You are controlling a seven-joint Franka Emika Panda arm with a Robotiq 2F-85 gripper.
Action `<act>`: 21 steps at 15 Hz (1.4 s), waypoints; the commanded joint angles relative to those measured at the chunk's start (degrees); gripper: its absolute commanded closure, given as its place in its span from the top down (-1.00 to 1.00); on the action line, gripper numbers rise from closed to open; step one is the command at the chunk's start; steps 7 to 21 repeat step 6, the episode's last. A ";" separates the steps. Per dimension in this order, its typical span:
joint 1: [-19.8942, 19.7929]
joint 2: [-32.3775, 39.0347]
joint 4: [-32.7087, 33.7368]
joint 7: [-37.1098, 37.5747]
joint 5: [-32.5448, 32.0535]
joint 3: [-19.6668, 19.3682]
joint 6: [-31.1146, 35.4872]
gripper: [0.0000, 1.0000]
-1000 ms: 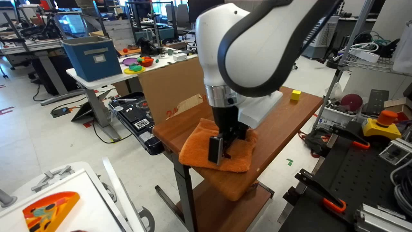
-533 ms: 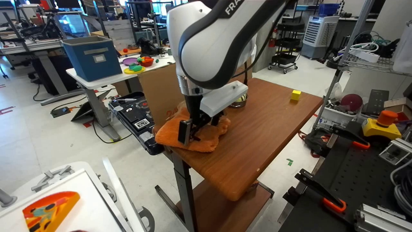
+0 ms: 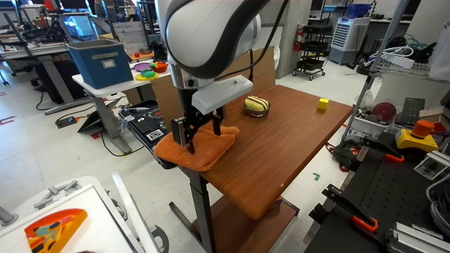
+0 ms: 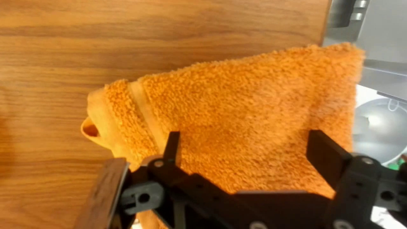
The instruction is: Move the towel backwards.
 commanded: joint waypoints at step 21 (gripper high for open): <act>0.71 -4.53 -1.13 3.61 0.00 0.14 -0.20 1.00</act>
